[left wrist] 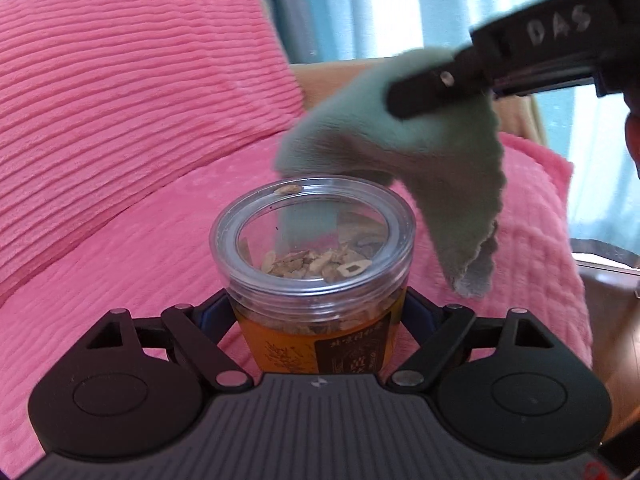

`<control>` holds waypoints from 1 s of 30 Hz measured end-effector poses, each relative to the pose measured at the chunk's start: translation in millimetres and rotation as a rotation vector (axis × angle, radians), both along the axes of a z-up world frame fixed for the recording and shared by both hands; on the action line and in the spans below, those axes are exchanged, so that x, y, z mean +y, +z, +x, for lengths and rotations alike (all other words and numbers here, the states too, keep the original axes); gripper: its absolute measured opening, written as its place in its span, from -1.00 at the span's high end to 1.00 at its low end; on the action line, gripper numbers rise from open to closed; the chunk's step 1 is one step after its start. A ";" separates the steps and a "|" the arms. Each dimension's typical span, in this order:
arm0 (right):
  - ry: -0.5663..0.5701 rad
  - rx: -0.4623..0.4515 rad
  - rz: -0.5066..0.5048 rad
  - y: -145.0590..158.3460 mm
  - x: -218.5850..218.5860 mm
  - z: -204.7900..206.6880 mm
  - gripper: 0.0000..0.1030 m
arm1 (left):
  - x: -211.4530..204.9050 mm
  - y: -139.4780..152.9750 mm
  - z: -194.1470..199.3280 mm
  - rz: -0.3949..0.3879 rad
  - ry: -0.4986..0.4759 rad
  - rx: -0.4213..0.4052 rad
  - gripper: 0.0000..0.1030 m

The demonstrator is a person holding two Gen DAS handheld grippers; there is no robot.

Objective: Clean container
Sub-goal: 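Grasp the clear jar with the left tool and lift it, then wipe the jar lid with the cloth in the right tool while the left tool holds the jar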

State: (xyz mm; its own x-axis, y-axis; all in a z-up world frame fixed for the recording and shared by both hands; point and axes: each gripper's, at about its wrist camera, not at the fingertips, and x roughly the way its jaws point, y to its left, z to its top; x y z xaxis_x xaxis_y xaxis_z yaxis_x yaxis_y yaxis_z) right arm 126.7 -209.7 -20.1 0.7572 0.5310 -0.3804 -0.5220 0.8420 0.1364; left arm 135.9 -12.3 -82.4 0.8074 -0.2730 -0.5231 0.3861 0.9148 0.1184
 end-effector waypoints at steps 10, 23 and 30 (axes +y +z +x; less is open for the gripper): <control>0.149 0.035 -0.064 -12.7 27.6 6.8 0.78 | 3.5 -4.6 2.5 -0.023 -0.025 -0.008 -0.66; 0.302 0.103 0.015 -15.7 30.9 -7.3 0.78 | 3.3 -6.4 4.4 -0.013 -0.029 -0.023 -0.66; 0.232 0.077 0.045 -20.5 44.6 11.6 0.80 | 2.8 -7.7 1.3 -0.009 -0.029 -0.034 -0.65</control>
